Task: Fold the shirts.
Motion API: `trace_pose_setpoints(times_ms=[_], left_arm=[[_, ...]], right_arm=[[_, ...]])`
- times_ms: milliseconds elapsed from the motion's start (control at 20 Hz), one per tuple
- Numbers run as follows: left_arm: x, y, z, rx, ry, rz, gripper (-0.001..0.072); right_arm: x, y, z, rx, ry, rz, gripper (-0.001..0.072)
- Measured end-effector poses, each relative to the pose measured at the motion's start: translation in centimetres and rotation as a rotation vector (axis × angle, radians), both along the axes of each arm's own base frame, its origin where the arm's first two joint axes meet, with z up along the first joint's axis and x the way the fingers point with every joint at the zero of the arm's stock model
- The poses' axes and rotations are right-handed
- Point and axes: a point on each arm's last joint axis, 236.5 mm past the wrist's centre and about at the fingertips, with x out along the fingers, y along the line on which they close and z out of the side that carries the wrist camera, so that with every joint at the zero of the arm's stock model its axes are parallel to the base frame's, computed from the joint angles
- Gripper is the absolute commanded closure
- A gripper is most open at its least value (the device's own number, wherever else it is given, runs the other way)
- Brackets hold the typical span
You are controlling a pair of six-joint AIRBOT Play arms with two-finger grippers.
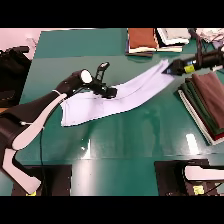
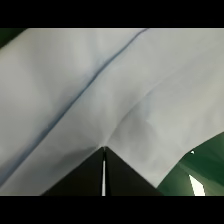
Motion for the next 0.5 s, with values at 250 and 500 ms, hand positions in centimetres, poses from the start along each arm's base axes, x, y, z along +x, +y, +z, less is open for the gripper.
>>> trace_pose_setpoints(times_ms=[250,500], left_arm=[[-0.1,-1.6,-1.4,-0.012,0.029,-0.011,0.0680],[1.7,0.6,1.2,0.010,0.001,-0.017,0.0680]], right_arm=[[-1.1,6.8,7.0,0.014,-0.137,0.118,0.0695],[-2.8,12.1,10.2,0.046,-0.205,0.195,0.0695]])
